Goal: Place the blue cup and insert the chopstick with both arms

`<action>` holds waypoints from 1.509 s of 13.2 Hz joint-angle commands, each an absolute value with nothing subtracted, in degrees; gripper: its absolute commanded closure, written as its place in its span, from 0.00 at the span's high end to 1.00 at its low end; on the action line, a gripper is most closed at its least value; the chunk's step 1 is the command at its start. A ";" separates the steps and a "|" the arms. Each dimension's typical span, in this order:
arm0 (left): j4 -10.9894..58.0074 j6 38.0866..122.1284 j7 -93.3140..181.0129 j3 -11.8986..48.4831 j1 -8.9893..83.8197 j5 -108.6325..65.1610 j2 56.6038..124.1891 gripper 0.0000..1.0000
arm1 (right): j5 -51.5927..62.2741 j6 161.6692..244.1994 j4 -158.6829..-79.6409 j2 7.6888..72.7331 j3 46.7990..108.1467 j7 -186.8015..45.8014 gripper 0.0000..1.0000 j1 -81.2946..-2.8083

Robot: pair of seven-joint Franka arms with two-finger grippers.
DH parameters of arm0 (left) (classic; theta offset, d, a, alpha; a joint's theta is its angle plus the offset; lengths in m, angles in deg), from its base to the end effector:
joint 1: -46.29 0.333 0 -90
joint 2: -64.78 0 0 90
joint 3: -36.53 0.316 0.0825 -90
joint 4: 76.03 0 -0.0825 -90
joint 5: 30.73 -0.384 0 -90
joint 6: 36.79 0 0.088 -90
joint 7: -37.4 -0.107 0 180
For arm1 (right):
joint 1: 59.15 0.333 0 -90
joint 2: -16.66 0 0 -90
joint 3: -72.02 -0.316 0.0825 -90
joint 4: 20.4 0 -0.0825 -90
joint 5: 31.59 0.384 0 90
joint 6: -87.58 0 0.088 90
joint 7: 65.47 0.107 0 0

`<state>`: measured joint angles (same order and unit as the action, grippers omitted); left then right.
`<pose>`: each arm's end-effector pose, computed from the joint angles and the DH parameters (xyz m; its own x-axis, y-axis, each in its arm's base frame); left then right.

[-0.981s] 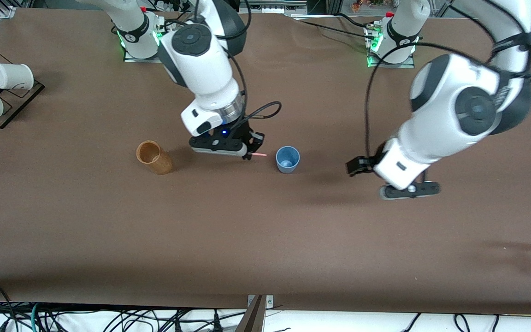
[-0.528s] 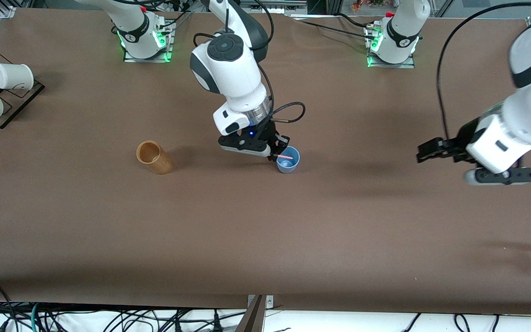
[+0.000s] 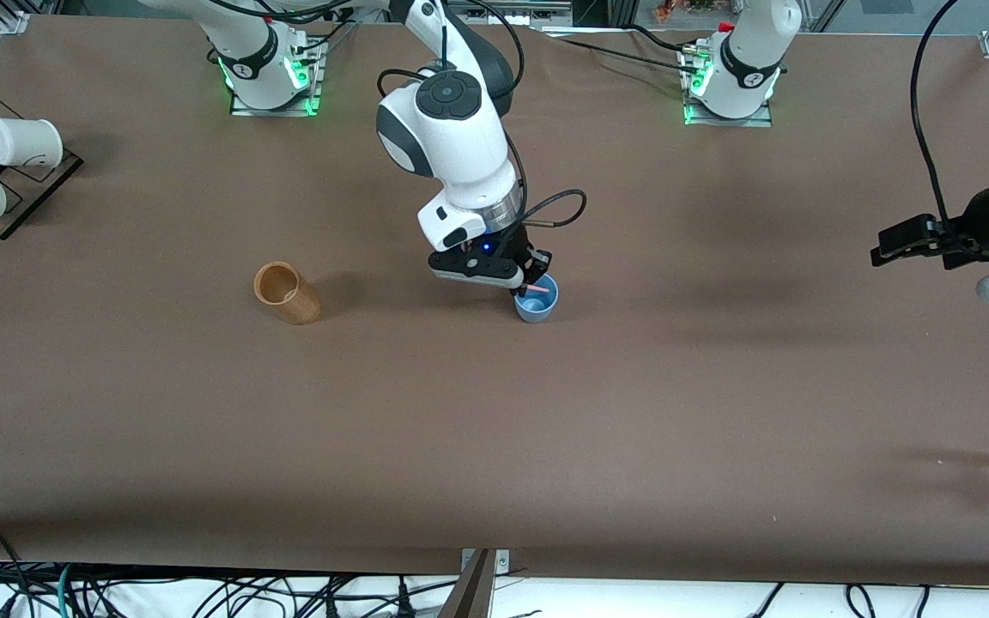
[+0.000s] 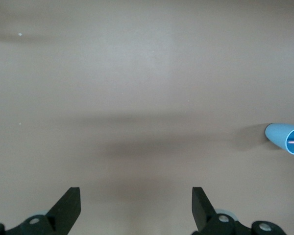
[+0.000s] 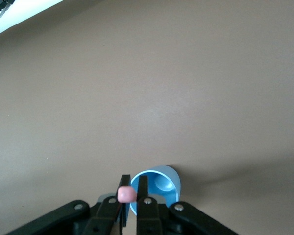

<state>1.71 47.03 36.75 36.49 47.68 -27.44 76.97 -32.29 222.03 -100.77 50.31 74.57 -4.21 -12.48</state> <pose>0.6074 0.0077 0.5919 0.9944 0.0059 -0.1056 0.0122 -0.9982 0.0587 0.5320 0.5257 0.4002 0.9331 -0.2995 0.1993 -0.2361 -0.9278 -0.2889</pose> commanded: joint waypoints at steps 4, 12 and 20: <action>9.85 47.50 35.29 38.55 45.76 -29.59 70.83 1.00 | -35.28 213.27 -98.63 49.54 76.68 -4.21 1.00 -12.22; 9.23 47.41 34.94 38.46 45.76 -28.71 71.89 1.00 | -35.37 205.28 -93.98 49.18 78.17 -6.65 1.00 -12.39; 9.14 47.41 34.85 38.38 45.67 -28.79 71.89 1.00 | -27.56 189.73 -93.88 41.01 85.89 -39.42 1.00 -20.21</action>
<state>8.55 46.67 35.98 38.09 46.07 -28.14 72.28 -29.39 193.37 -93.22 43.61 84.61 -33.84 -19.36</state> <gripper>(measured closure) 0.000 0.000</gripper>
